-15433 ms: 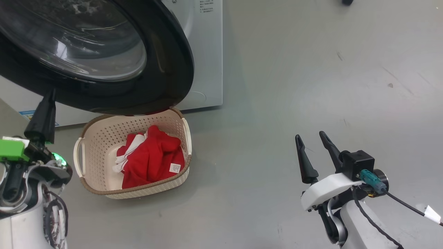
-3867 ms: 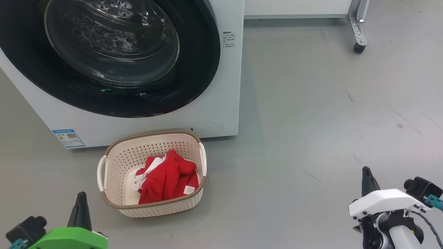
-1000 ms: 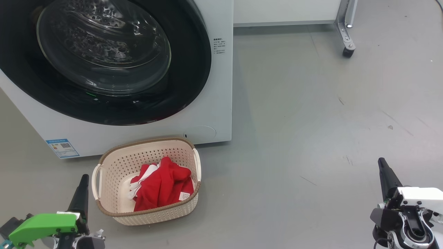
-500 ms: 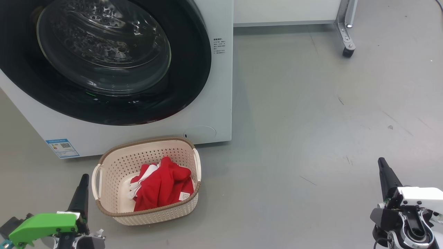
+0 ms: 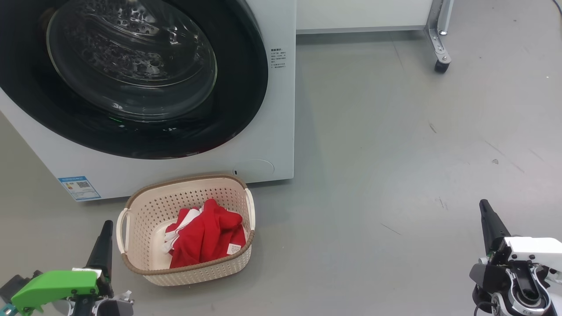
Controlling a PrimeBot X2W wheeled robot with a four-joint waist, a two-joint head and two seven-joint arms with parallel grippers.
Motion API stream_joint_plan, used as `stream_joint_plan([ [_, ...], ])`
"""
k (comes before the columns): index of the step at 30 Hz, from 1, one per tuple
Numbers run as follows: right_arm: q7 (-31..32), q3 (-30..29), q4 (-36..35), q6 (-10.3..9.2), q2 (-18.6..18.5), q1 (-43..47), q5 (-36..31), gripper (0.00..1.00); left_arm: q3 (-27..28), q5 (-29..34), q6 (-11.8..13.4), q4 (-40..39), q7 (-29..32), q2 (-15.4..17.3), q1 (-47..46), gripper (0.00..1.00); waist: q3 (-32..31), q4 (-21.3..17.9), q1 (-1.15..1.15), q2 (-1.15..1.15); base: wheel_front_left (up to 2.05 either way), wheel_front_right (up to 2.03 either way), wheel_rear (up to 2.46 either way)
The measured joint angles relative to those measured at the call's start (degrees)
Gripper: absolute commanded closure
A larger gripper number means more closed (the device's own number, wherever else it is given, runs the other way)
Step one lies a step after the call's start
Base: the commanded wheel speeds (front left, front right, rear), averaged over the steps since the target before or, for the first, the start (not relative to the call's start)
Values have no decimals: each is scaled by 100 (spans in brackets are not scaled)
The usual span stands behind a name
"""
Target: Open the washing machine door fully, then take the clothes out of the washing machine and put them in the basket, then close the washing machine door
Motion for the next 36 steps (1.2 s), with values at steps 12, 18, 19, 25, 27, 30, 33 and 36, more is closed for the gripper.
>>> stream_joint_plan([
  [12,0,3,-4,0,0,0,7,100,-3,-1,0,-2,-4,0,0,100,0,0,0,0,0,0,0],
  [18,0,4,-7,0,0,0,7,100,-3,-1,0,-3,-5,0,0,100,0,0,0,0,0,0,0],
  [19,0,5,-7,0,0,0,7,100,-4,-1,0,-3,-4,0,0,100,0,0,0,0,0,0,0],
  [25,0,8,-8,0,0,0,7,100,-5,-1,0,-5,-5,0,0,100,0,0,0,0,0,0,0],
  [27,0,9,-9,0,0,0,7,100,-5,-1,0,-5,-5,0,0,100,0,0,0,0,0,0,0],
  [30,0,11,-9,0,0,0,7,100,-7,-1,0,-7,-5,0,0,100,0,0,0,0,0,0,0],
  [33,0,12,-9,0,0,0,7,100,-8,-1,0,-7,-5,0,0,100,0,0,0,0,0,0,0],
  [36,0,12,-10,0,0,0,7,100,-8,-1,0,-7,-5,0,0,100,0,0,0,0,0,0,0],
])
